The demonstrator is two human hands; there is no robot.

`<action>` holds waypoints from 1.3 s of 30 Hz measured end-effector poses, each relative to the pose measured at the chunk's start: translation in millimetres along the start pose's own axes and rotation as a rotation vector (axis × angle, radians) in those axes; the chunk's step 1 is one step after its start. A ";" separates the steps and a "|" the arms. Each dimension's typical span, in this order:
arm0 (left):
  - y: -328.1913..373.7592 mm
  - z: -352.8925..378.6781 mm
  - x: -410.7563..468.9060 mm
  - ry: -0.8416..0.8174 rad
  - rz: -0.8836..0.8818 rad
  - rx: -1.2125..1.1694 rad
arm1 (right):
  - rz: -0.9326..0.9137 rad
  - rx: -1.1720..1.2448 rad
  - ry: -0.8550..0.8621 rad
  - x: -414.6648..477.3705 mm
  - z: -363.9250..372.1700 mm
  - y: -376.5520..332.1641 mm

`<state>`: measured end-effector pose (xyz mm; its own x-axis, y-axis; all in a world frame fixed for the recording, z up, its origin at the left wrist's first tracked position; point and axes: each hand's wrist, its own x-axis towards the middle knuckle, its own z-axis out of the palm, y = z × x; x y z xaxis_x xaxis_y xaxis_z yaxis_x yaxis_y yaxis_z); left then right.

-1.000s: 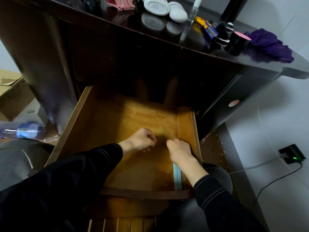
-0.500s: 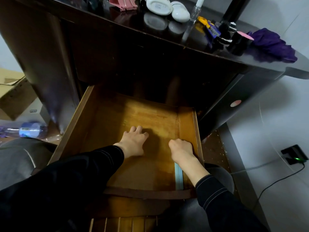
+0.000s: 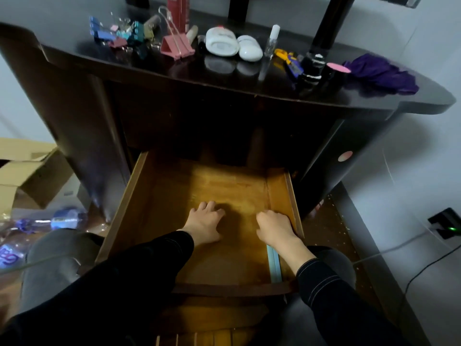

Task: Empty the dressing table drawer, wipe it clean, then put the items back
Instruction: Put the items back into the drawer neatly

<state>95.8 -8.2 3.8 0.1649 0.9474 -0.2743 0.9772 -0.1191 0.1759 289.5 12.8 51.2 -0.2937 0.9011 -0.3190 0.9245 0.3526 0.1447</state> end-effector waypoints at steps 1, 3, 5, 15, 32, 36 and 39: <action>0.1 -1.8 -2.8 -0.014 -0.004 -0.004 | -0.024 0.044 0.025 -2.6 -1.9 2.5; -0.4 -5.8 -9.6 -0.060 -0.009 0.006 | -0.073 0.126 0.017 -10.1 -4.0 6.8; -3.6 -11.9 -17.1 -0.128 -0.008 0.013 | -0.119 0.197 0.030 -20.1 -6.0 9.8; -1.9 -149.2 -64.1 0.477 0.161 -0.262 | -0.264 0.579 1.021 -73.1 -153.6 17.4; -2.3 -323.6 -39.5 0.856 0.235 -0.004 | -0.052 0.737 0.716 -6.6 -267.1 29.5; -5.7 -325.8 -14.0 0.820 0.260 0.021 | -0.113 0.905 0.665 -3.8 -272.1 44.0; -8.8 -327.8 -7.9 0.911 0.237 -0.026 | -0.084 0.738 0.708 3.5 -272.6 41.4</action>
<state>42.0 82.8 314.3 0.1800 0.7683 0.6142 0.9264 -0.3424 0.1568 260.6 99.3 311.4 -0.2198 0.9071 0.3589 0.7432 0.3940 -0.5408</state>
